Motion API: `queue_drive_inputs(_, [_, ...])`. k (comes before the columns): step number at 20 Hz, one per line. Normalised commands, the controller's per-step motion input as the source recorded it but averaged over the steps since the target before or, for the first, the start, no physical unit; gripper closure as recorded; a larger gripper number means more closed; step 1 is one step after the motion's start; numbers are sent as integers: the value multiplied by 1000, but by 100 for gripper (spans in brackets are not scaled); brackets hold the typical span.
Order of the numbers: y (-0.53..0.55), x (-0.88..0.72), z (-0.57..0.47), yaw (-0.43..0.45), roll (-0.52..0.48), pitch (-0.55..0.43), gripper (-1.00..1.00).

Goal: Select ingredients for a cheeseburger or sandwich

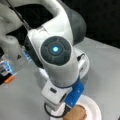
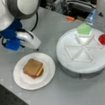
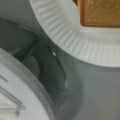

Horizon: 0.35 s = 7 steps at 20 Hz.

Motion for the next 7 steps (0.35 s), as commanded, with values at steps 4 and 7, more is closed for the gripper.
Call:
queue_drive_inputs(4, [587,-726,-55,-165,-426,-233,-100])
queue_drive_inputs(7, [447,-582,-86,-130,-415,-231,-100])
